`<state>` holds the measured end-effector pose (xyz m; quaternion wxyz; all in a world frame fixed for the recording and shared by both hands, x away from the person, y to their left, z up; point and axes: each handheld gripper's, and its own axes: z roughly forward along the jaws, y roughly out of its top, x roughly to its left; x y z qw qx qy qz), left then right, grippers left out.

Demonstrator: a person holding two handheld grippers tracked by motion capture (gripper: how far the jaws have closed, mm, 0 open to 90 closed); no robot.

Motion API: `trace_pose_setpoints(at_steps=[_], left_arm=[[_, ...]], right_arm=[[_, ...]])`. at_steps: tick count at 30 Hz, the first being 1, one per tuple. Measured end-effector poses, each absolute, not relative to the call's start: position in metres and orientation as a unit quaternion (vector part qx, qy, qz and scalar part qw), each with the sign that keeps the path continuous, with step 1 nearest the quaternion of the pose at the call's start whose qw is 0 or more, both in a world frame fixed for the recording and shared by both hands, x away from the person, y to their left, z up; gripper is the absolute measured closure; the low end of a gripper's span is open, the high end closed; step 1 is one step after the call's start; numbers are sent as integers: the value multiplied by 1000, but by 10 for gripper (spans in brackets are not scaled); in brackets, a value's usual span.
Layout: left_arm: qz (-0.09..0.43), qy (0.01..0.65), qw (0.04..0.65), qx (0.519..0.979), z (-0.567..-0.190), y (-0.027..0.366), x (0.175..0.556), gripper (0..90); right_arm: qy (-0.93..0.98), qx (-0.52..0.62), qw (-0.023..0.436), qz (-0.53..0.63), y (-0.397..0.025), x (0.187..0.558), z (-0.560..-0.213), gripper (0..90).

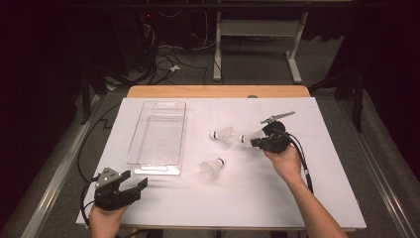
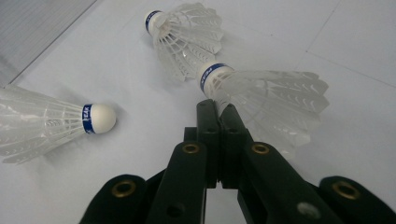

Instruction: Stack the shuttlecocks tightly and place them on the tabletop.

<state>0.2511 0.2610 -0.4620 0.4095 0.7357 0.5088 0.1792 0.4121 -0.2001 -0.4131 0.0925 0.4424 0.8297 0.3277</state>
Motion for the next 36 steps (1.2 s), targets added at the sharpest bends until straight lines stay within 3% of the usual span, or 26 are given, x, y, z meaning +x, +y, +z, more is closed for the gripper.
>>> trace_pose_setpoints(at_steps=[36], left_arm=[[178,503,409,740,-462,260,251,297]], right_arm=[[838,429,83,328,-170,425,-414,900]])
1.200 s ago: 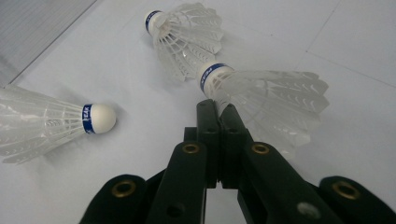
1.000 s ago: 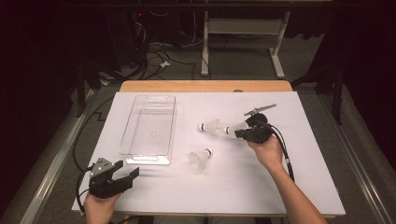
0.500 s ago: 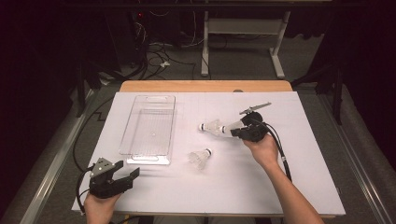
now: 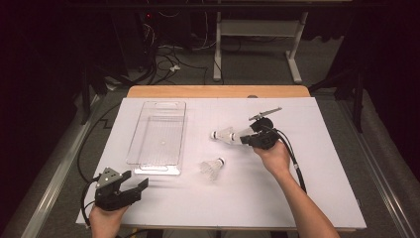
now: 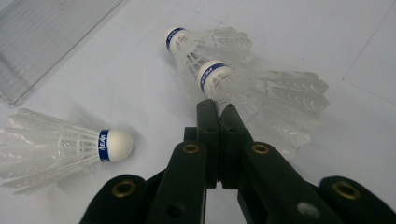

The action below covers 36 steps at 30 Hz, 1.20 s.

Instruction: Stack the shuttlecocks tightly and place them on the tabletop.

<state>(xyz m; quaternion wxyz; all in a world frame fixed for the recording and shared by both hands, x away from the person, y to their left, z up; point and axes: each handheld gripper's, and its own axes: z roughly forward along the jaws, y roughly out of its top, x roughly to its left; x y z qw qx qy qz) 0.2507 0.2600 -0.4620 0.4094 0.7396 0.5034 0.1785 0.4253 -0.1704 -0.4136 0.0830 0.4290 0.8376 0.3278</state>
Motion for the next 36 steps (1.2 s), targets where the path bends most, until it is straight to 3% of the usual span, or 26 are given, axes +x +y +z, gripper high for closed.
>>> trace_pose_setpoints(at_steps=[36], left_arm=[[176,499,408,744,-462,259,251,297]], right_arm=[[838,428,69,333,-151,437,-420,900]])
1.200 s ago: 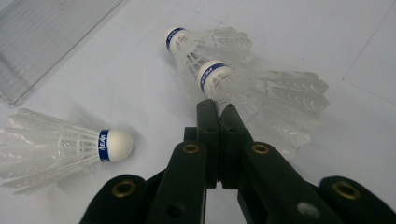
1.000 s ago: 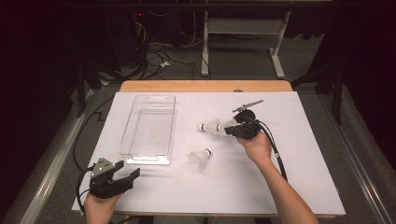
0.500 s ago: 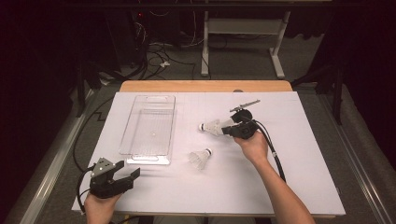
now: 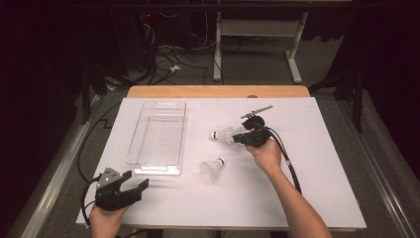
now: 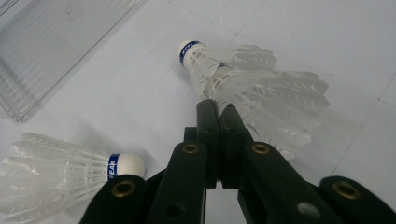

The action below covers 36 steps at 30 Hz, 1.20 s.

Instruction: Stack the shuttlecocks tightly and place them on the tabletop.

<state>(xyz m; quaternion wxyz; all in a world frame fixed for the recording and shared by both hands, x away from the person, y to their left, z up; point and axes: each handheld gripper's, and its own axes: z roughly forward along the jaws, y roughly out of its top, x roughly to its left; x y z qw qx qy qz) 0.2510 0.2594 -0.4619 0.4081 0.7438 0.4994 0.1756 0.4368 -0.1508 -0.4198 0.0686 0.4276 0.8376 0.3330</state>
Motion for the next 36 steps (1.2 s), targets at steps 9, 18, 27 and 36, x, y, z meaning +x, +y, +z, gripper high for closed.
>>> trace_pose_setpoints(at_steps=[9,18,27,36], left_arm=[[176,499,408,744,-462,259,251,297],[176,499,409,744,-462,259,251,297],[176,499,410,743,-462,259,251,297],[175,498,409,744,-462,259,251,297]], right_arm=[[837,427,65,336,-148,439,-419,900],[838,422,70,339,-144,440,-415,900],[841,419,72,335,-139,442,-414,900],[845,417,71,328,-134,444,-415,900]])
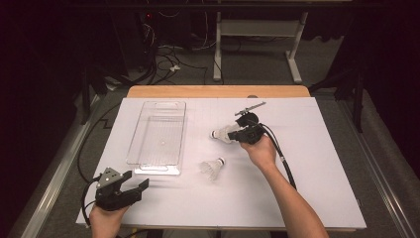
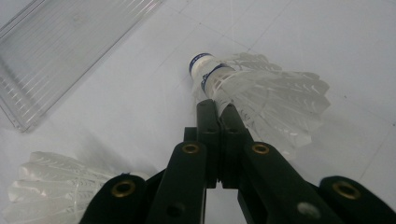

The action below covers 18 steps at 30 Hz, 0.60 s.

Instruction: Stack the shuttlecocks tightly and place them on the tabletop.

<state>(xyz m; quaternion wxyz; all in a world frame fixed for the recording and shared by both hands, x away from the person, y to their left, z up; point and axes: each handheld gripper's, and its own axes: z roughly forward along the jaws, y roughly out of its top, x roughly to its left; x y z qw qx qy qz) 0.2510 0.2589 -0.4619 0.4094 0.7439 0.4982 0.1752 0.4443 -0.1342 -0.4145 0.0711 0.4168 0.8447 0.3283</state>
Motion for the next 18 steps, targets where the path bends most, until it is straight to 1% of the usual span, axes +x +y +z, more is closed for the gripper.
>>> trace_pose_setpoints(at_steps=[18], left_arm=[[175,497,410,744,-462,259,251,297]], right_arm=[[846,420,68,322,-127,450,-419,898]])
